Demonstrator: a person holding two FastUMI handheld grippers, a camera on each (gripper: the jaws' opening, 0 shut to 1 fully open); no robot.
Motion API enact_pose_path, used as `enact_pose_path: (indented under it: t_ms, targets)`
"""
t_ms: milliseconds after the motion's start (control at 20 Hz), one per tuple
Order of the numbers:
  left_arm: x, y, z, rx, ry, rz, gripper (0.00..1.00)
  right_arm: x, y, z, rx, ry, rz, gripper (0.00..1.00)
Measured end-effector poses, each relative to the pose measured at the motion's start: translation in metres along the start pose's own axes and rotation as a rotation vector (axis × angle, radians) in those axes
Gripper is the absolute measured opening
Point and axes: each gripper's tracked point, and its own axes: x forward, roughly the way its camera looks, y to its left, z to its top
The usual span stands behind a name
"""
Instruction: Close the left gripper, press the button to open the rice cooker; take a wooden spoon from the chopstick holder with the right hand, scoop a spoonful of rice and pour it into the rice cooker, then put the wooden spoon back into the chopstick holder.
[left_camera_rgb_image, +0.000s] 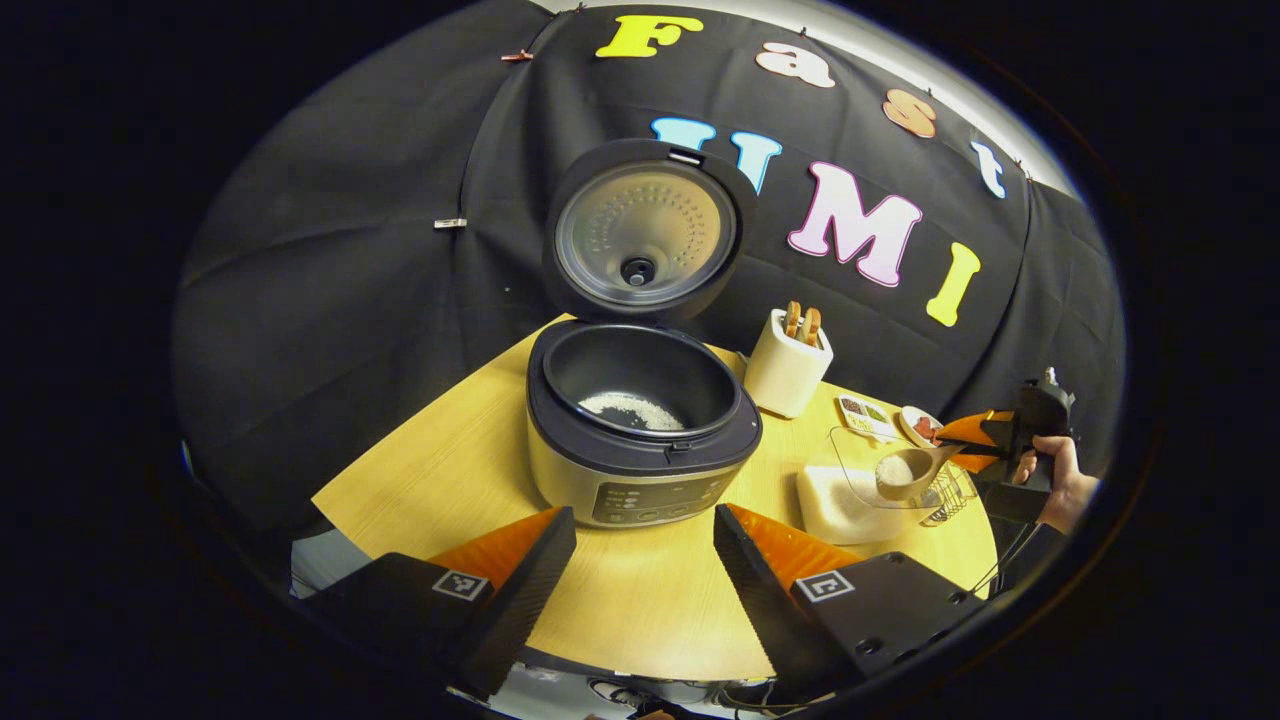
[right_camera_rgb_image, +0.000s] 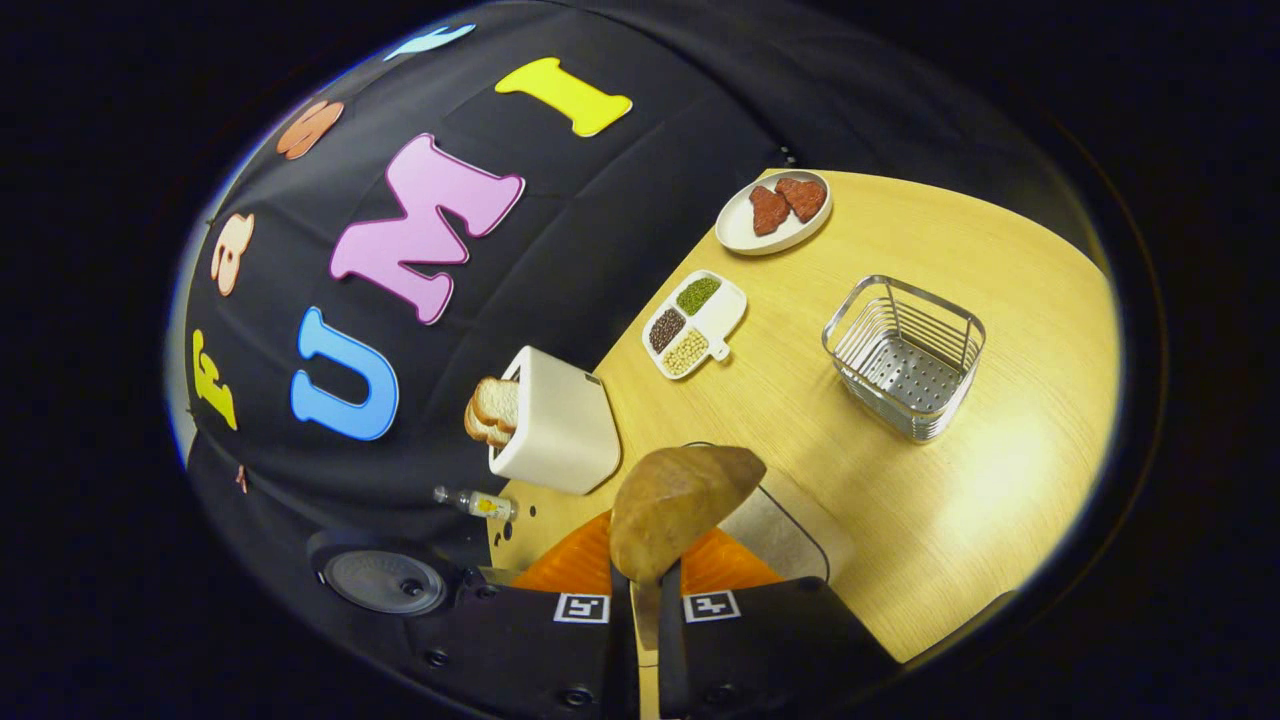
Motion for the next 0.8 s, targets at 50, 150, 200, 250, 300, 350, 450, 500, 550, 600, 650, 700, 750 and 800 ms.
enact_pose_path:
  t_ms: [50,150,200,250,300,350,450,500,550,600,650,700,750,800]
  targets:
    - [0.001,0.000,0.000,0.001,0.000,-0.004,0.95,-0.002,0.002,0.003,0.025,-0.002,0.008,0.12]
    - [0.000,-0.001,0.004,0.004,-0.004,-0.011,0.96,-0.006,0.008,0.007,0.070,-0.003,0.028,0.12]
    - [0.000,-0.002,0.006,0.006,-0.007,-0.014,0.96,-0.007,0.014,0.008,0.089,0.001,0.040,0.12]
    - [-0.001,-0.001,0.008,0.007,-0.011,-0.016,0.95,-0.009,0.021,0.005,0.104,0.009,0.054,0.12]
    - [-0.002,-0.001,0.012,0.007,-0.018,-0.018,0.96,-0.010,0.028,0.003,0.116,0.017,0.070,0.12]
    - [-0.003,-0.001,0.015,0.007,-0.025,-0.021,0.96,-0.011,0.036,0.001,0.129,0.027,0.084,0.12]
    - [-0.006,0.002,0.017,0.009,-0.034,-0.023,0.96,-0.013,0.056,-0.005,0.156,0.047,0.121,0.12]
    - [-0.007,0.003,0.019,0.008,-0.038,-0.024,0.96,-0.013,0.068,-0.009,0.171,0.059,0.141,0.12]
    - [-0.008,0.004,0.019,0.006,-0.041,-0.026,0.95,-0.015,0.080,-0.013,0.187,0.072,0.159,0.12]
    - [-0.010,0.007,0.019,0.004,-0.043,-0.025,0.95,-0.016,0.092,-0.017,0.202,0.084,0.176,0.12]
    - [-0.011,0.010,0.018,0.003,-0.045,-0.020,0.96,-0.017,0.103,-0.022,0.213,0.098,0.191,0.12]
    - [-0.014,0.014,0.019,0.001,-0.047,-0.015,0.96,-0.016,0.115,-0.027,0.218,0.113,0.207,0.12]
    - [-0.015,0.018,0.017,-0.004,-0.049,-0.009,0.96,-0.016,0.126,-0.035,0.217,0.126,0.220,0.12]
    - [-0.017,0.023,0.018,-0.011,-0.051,-0.003,0.96,-0.014,0.136,-0.042,0.212,0.139,0.229,0.12]
